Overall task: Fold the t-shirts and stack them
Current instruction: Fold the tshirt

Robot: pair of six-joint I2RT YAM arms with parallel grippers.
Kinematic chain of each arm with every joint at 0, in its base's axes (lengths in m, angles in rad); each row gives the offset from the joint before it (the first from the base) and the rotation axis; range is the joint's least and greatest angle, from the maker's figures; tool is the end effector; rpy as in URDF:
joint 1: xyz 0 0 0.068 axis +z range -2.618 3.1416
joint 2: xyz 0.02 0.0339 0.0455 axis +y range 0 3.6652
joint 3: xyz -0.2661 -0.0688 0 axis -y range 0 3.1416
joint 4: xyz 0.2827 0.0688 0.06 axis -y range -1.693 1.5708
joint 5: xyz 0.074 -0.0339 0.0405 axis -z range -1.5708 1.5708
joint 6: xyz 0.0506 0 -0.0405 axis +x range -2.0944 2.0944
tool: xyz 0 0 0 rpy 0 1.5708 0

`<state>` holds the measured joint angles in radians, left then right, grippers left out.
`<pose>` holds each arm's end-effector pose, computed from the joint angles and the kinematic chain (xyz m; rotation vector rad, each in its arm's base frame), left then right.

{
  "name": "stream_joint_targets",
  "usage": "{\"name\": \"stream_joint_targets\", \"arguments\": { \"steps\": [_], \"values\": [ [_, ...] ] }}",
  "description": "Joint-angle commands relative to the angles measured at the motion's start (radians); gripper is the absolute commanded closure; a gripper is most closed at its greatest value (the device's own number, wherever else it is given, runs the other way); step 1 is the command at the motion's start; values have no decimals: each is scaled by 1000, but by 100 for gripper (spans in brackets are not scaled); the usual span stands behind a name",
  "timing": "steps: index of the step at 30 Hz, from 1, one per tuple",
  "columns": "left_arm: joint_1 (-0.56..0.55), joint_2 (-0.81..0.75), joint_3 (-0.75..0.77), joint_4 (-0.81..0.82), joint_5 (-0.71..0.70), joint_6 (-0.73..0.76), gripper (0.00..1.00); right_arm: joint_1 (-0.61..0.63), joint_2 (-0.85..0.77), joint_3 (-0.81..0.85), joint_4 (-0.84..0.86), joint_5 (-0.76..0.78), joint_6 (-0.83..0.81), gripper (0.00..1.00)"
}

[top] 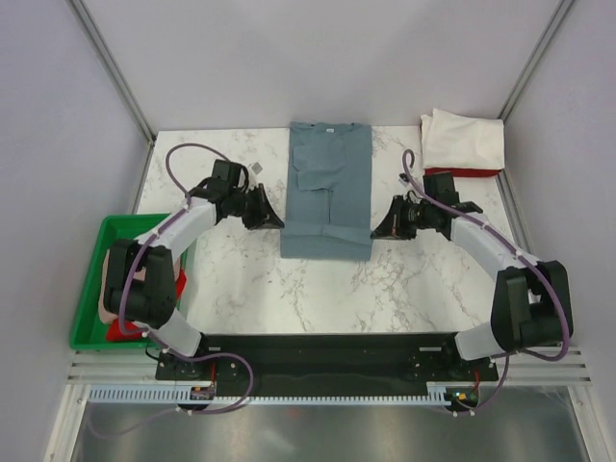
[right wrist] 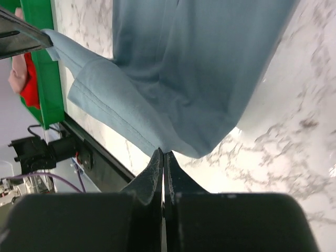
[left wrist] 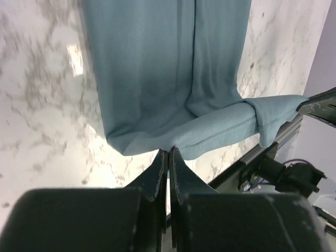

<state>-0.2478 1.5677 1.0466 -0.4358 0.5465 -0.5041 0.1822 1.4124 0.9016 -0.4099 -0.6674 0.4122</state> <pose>0.3443 -0.1142 0.1951 -0.1032 2.6074 -0.9801 0.3118 0.0893 0.1999 -0.0033 2.5231 1.0780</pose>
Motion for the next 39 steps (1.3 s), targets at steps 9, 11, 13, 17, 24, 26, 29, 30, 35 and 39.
{"name": "stream_joint_targets", "arguments": {
  "steps": [9, 11, 13, 17, 24, 26, 29, 30, 35, 39],
  "values": [
    [16, 363, 458, 16, -39, 142, 98, -96, 368, 359, 105, 35, -64, 100],
    [16, 399, 522, 16, -46, 153, 98, -99, 442, 431, 105, 40, -78, 100],
    [16, 443, 564, 17, -63, 165, 98, -101, 505, 498, 105, 40, -78, 100],
    [18, 506, 619, 20, -89, 182, 98, -101, 588, 579, 108, 46, -78, 100],
    [18, 584, 684, 34, -135, 197, 98, -102, 698, 686, 120, 60, -78, 100],
    [15, 597, 698, 34, -160, 194, 98, -101, 727, 709, 118, 60, -81, 100],
    [15, 606, 708, 32, -200, 190, 98, -99, 763, 755, 117, 60, -78, 100],
    [16, 611, 711, 32, -209, 193, 98, -101, 770, 773, 118, 58, -76, 100],
    [13, 627, 740, 34, -226, 223, 93, -98, 793, 787, 126, 65, -81, 95],
    [12, 620, 757, 37, -249, 242, 67, -104, 766, 758, 137, 78, -82, 72]
  ]
}}
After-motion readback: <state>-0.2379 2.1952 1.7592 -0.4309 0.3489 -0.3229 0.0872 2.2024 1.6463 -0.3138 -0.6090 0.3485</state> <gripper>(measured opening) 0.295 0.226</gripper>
